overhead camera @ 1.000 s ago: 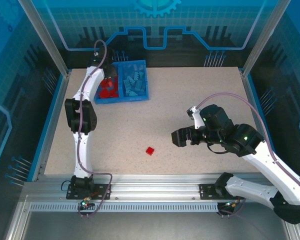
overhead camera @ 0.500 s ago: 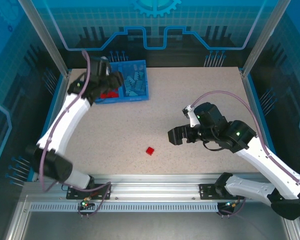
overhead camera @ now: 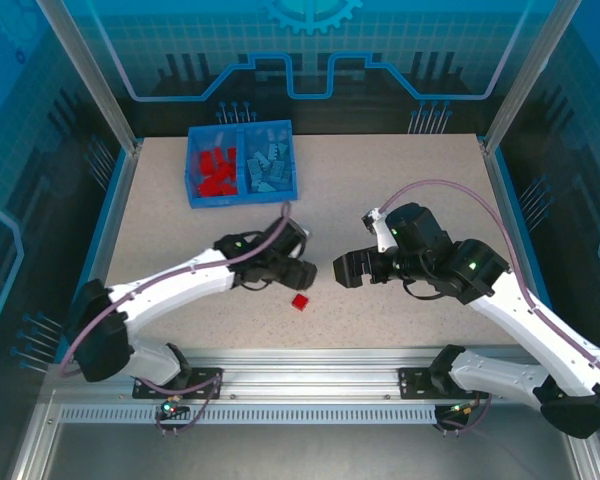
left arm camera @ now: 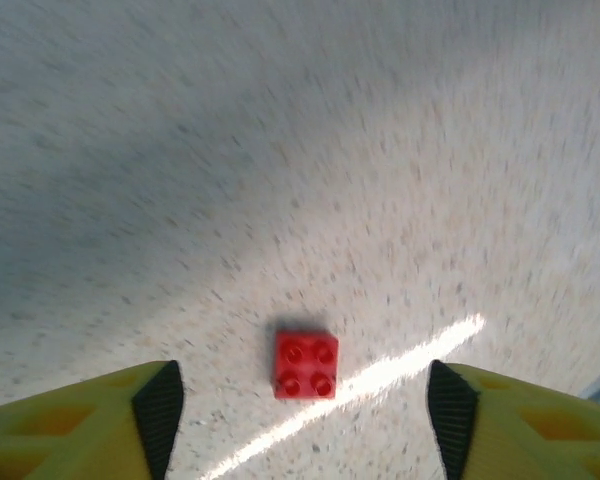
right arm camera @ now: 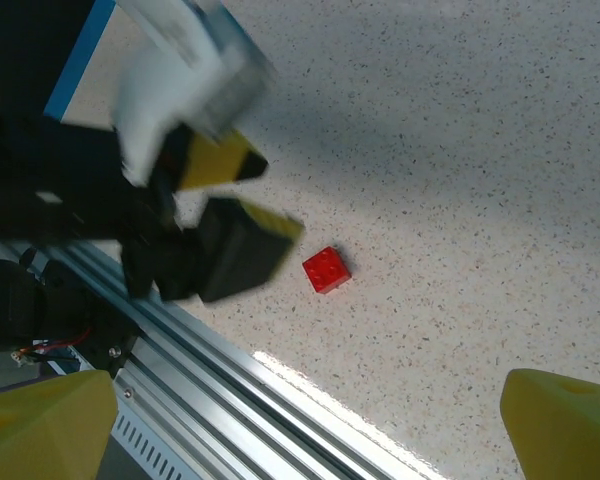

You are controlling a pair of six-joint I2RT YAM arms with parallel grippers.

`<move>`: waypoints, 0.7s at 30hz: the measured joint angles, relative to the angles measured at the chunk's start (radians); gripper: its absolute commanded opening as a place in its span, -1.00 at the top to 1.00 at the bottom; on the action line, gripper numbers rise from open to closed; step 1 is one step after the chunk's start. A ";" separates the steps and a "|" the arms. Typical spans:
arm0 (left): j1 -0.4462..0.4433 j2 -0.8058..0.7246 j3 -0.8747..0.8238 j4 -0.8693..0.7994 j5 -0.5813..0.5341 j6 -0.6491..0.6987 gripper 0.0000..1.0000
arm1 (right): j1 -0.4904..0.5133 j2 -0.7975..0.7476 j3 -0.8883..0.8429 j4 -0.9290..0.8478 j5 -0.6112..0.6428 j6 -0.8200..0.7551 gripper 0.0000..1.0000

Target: Sort the legos into containers by color

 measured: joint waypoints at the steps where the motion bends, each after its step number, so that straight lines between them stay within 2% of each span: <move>1: -0.011 0.029 0.000 0.002 0.004 0.004 -0.50 | 0.000 -0.001 -0.001 0.000 0.000 0.000 -1.00; 7: -0.038 0.213 0.009 0.003 -0.007 0.026 -0.46 | 0.000 -0.020 -0.024 -0.001 0.001 0.003 -1.00; 11: -0.064 0.309 0.028 0.000 -0.026 0.043 -0.36 | 0.000 -0.039 -0.031 -0.003 0.010 0.003 -1.00; 13: -0.073 0.334 0.029 0.000 -0.032 0.042 -0.22 | 0.000 -0.049 -0.037 -0.002 0.014 0.003 -1.00; 17: -0.076 0.362 0.029 0.002 -0.036 0.035 0.18 | 0.000 -0.053 -0.045 0.000 0.018 0.003 -1.00; 21: -0.077 0.360 0.029 0.006 -0.042 0.017 0.38 | 0.000 -0.049 -0.045 -0.001 0.019 0.003 -1.00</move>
